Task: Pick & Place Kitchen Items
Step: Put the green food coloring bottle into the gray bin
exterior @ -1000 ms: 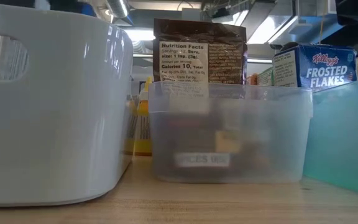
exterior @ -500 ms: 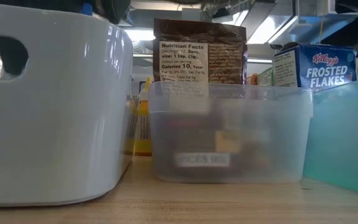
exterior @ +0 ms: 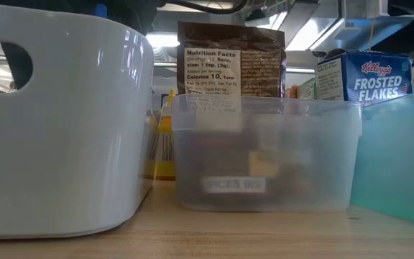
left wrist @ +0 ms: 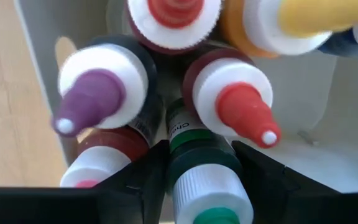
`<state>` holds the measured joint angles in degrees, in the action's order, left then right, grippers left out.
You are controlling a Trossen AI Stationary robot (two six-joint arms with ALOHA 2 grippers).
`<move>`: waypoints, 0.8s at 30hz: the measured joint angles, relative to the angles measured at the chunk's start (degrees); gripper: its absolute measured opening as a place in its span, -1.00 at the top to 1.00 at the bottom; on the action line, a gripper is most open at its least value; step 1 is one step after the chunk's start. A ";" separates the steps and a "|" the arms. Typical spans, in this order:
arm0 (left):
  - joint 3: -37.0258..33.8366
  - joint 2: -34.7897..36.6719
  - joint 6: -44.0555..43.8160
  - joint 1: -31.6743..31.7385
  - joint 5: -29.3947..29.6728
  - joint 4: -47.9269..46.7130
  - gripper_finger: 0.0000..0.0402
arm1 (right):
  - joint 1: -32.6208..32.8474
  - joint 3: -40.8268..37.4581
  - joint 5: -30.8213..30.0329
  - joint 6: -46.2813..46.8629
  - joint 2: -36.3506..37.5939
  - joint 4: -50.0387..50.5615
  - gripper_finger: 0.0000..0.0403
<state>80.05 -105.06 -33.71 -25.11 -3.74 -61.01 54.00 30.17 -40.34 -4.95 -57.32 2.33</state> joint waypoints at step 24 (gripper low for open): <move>0.87 0.11 -3.50 0.20 -0.28 -0.51 -0.37 | 0.01 0.00 0.00 -0.02 0.00 0.01 -0.37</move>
<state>80.92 -104.95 -37.21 -24.91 -4.02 -61.52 54.01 30.17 -40.34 -4.97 -57.32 2.34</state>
